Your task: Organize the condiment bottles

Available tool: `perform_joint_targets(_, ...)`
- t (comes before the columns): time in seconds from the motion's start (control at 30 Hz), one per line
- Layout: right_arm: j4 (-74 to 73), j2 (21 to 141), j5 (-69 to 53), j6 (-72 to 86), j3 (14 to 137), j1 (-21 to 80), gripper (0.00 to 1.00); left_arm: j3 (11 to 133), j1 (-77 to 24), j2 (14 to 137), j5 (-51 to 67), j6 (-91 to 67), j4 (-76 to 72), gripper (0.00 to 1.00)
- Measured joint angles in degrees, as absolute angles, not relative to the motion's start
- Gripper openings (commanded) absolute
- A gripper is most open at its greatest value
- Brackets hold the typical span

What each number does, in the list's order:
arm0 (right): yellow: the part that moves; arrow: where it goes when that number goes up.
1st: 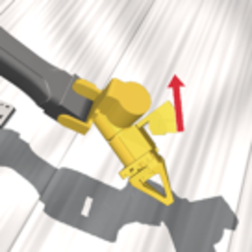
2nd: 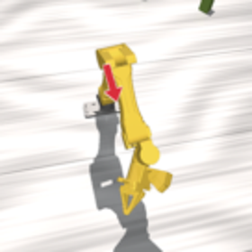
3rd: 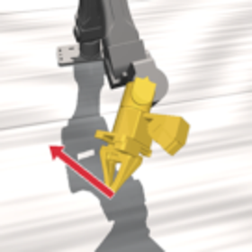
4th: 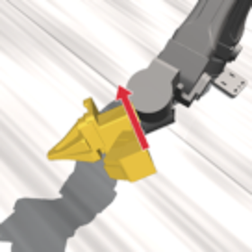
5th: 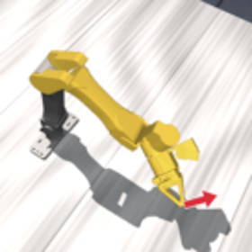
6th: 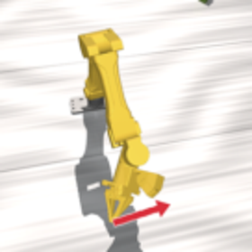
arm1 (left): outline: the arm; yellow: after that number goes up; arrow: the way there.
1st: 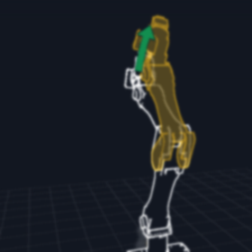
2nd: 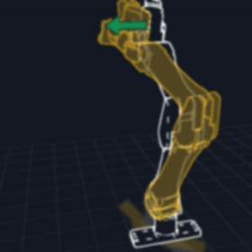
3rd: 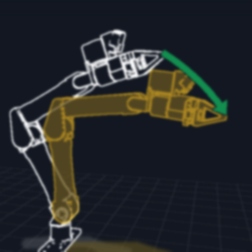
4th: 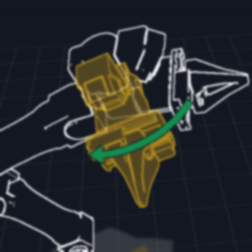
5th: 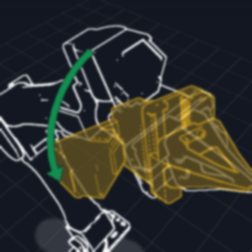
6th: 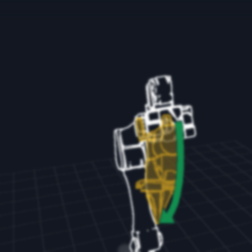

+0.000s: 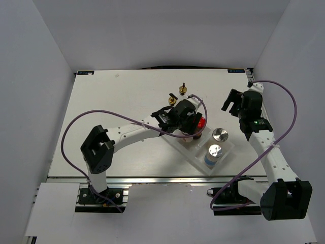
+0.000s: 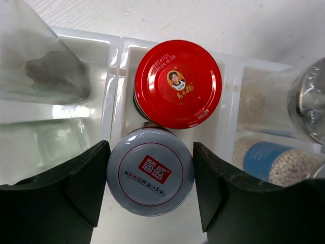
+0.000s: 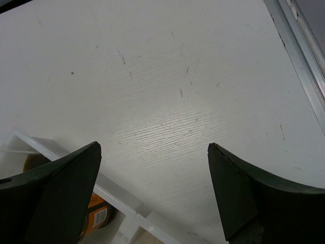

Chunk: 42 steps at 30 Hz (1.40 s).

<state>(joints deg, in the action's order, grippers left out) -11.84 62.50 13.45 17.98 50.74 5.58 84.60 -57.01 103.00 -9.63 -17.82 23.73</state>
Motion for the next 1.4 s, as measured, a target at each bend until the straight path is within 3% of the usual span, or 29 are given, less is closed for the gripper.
perform_joint_targets(0.27,-11.8,62.5,13.8,17.8,50.7,5.6,0.89,85.3,-57.2,106.7,-10.0,-16.6,23.1,0.00)
perform_joint_targets(0.3,-11.8,62.5,13.8,17.7,50.7,5.6,0.89,85.3,-57.2,107.2,-10.1,-16.6,23.0,0.03)
perform_joint_targets(0.33,-11.8,62.5,13.8,17.7,50.7,5.6,0.89,85.3,-57.3,107.8,-10.1,-16.7,23.0,0.22)
perform_joint_targets(0.43,-11.9,62.5,14.2,17.6,50.7,5.6,0.89,85.3,-57.3,109.5,-10.0,-17.0,23.3,0.55)
perform_joint_targets(0.47,-11.9,62.5,14.4,17.5,50.7,5.6,0.89,85.3,-57.4,110.0,-10.0,-17.1,23.5,0.62)
perform_joint_targets(0.6,-11.9,62.3,14.7,17.5,50.7,5.6,0.89,85.0,-57.5,110.2,-10.7,-17.7,22.5,0.68)
perform_joint_targets(0.63,-11.9,62.2,14.7,17.5,50.7,5.6,0.89,84.9,-57.5,110.2,-10.8,-17.9,22.4,0.74)
perform_joint_targets(0.67,-11.8,62.1,14.7,17.5,50.7,5.6,0.89,84.9,-57.5,110.2,-11.0,-18.1,22.4,0.94)
perform_joint_targets(0.7,-11.9,62.1,14.7,17.5,50.7,5.6,0.89,84.9,-57.5,110.2,-11.1,-18.0,22.5,0.98)
perform_joint_targets(1.0,-12.0,61.8,14.9,17.5,50.7,5.6,0.89,85.8,-57.4,108.2,-11.5,-18.3,27.2,0.98)
perform_joint_targets(1.4,-12.0,60.7,14.7,17.5,50.7,5.6,0.90,87.1,-57.5,95.3,-5.5,-17.9,29.4,0.98)
